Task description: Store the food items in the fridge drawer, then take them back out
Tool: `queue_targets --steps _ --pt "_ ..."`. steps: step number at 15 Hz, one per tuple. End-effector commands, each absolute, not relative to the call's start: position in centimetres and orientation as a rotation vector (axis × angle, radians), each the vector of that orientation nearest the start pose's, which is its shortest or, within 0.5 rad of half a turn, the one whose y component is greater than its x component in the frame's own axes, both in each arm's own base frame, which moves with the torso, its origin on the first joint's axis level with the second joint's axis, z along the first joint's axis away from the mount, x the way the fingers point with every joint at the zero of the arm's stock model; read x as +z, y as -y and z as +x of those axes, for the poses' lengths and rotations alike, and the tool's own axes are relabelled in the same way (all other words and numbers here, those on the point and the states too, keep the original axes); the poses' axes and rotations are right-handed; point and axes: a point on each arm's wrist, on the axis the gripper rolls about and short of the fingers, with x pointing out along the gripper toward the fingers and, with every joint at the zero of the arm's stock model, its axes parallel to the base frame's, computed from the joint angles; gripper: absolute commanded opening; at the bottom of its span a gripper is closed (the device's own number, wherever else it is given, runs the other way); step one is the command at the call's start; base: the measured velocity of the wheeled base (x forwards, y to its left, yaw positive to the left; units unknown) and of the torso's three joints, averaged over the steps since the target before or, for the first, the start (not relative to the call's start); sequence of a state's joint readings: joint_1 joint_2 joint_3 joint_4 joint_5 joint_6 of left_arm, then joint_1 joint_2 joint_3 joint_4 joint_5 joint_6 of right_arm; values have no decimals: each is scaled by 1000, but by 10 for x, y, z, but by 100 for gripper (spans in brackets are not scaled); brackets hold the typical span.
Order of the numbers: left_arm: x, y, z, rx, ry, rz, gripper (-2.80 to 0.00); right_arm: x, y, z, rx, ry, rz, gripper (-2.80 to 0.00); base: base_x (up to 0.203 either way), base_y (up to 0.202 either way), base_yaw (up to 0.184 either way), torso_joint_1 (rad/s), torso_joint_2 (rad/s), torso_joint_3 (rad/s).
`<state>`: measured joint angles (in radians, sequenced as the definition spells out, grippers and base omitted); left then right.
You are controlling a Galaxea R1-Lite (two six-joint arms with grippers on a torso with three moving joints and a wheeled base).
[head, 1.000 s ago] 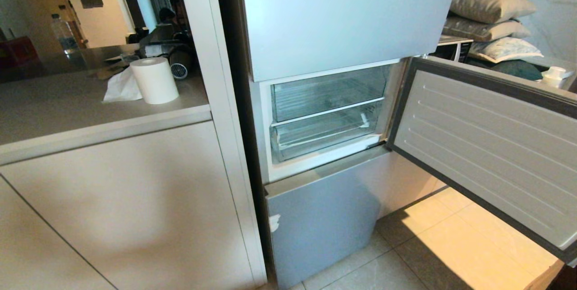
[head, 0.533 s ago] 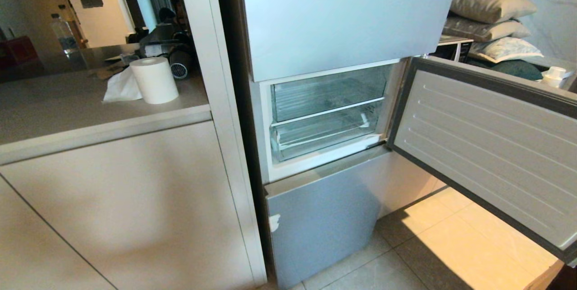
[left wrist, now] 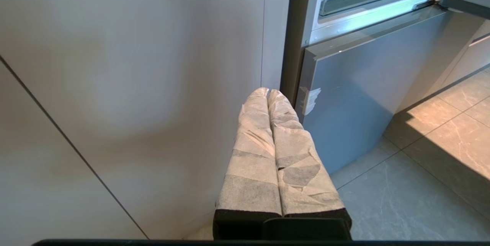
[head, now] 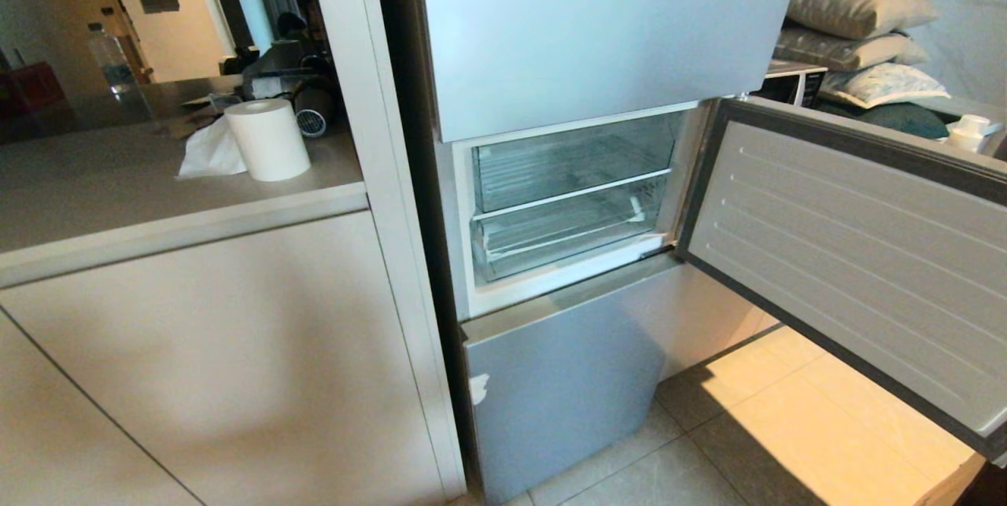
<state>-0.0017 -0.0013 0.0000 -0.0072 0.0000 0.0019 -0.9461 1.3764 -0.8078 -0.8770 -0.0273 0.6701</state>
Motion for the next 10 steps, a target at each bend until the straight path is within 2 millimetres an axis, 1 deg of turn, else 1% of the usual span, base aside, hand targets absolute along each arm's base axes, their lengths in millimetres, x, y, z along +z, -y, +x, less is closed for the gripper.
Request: queue_targets --steps 1,3,4,7,10 --pt "76 0 -23 -2 8 3 -280 259 239 147 -903 575 530 -280 0 0 0 0 0 0" --pt "76 0 -23 -2 8 2 -280 239 261 156 -883 563 649 -280 0 0 0 0 0 0" --pt "76 0 -23 -2 8 2 -280 228 269 160 -833 538 729 -280 0 0 0 0 0 0" --pt "76 0 -23 -2 8 2 -280 205 287 159 -697 457 959 -280 0 0 0 0 0 0" --pt "76 0 -23 -1 8 2 -280 191 302 164 -626 394 1101 -280 0 0 0 0 0 0"
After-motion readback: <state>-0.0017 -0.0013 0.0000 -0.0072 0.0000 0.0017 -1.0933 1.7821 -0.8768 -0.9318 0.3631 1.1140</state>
